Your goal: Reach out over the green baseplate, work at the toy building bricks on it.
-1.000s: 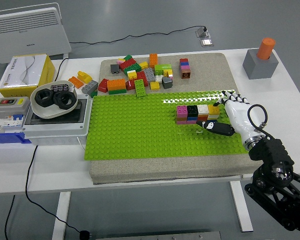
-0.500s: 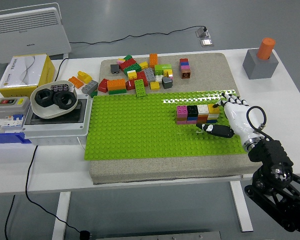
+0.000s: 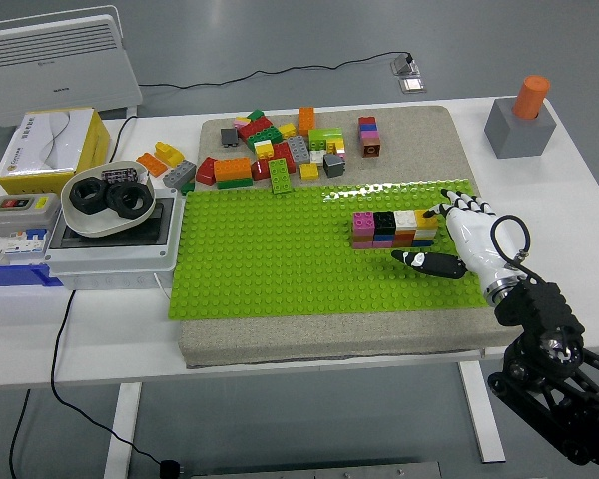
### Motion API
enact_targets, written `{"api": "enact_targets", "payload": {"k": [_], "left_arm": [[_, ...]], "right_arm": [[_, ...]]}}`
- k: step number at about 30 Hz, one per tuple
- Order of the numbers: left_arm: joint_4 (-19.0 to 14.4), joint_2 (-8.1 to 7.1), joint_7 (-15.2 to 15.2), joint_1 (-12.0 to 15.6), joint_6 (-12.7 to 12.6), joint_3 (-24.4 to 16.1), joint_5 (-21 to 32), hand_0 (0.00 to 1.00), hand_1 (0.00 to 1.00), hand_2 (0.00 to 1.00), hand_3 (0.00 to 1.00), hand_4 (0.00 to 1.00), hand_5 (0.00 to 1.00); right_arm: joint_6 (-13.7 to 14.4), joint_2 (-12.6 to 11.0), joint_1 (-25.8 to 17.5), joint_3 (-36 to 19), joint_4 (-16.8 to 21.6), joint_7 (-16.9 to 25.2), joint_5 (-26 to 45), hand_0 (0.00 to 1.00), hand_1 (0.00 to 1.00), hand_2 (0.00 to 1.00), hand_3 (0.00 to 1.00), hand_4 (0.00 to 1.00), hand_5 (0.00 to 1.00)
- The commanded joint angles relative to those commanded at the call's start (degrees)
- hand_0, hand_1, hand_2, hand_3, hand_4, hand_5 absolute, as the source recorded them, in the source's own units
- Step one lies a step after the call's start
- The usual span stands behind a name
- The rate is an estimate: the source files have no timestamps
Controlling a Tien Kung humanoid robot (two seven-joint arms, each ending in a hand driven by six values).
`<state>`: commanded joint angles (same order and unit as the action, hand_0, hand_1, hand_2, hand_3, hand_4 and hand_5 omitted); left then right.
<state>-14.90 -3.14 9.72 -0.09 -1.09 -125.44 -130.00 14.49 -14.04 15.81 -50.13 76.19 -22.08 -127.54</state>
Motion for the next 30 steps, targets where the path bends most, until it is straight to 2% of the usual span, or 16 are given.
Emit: {"api": "enact_targets", "payload": {"k": [17,30], "left_arm": [[-0.12,0.1,-0.04,0.07,-0.17,0.05,0.0,0.791,0.73,0.643,0.464,0.648,0.407],[-0.15,0.06,-0.08,0.0,-0.24,-0.15,0.0,0.791,0.73,0.642,0.464,0.647,0.406]], "right_arm": [[-0.71,0.04,0.36,0.0,-0.22,0.1,0.46,0.998,0.992,0.994,0.69,0.998,0.743],[1.21,-0.84,1.26,-1.34,1.93,1.32,2.06,0.998,0.987,0.992,0.69,0.998,0.74]]}}
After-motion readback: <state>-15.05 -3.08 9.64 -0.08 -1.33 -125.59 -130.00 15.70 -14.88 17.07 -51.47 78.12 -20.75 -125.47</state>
